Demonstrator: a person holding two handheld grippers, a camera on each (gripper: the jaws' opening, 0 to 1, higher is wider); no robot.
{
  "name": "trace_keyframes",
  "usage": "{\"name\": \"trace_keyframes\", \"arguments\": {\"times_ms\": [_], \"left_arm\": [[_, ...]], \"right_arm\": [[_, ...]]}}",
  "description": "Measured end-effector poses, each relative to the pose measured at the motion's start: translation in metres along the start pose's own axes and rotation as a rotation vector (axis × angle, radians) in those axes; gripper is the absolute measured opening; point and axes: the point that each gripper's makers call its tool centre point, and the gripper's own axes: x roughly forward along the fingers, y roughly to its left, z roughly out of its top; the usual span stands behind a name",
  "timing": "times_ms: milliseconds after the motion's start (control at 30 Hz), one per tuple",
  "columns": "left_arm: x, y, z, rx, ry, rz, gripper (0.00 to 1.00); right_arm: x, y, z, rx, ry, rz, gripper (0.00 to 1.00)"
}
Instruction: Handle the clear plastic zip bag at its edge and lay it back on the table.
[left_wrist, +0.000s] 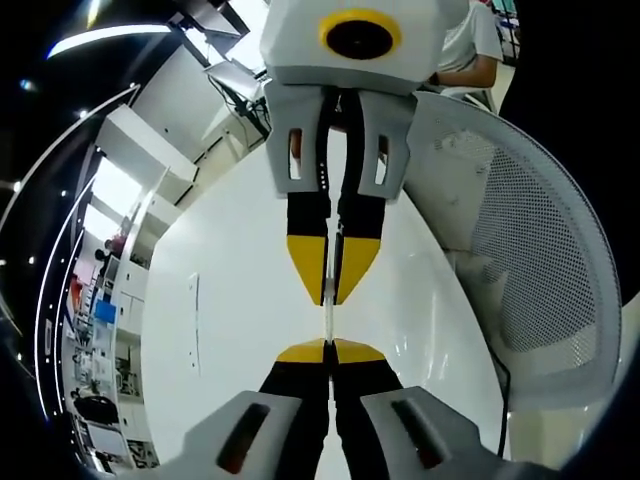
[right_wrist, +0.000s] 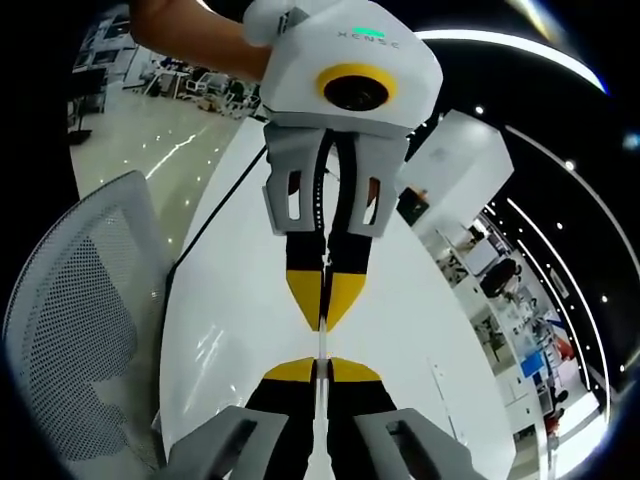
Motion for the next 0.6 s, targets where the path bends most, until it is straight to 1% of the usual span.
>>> {"name": "trace_keyframes", "arguments": {"times_ms": [367, 600], "left_arm": [[-0.0021, 0.0001, -0.0025, -0.001, 0.005, 0.002, 0.0], [-0.0009, -0.0009, -0.0003, -0.002, 0.0, 0.0, 0.0]], "right_arm": [[-0.0011, 0.0008, -0.0007, -0.001, 0.001, -0.001, 0.0], [-0.0031, 0.0016, -0.0024, 0.002, 0.005, -0.003, 0.0]]}}
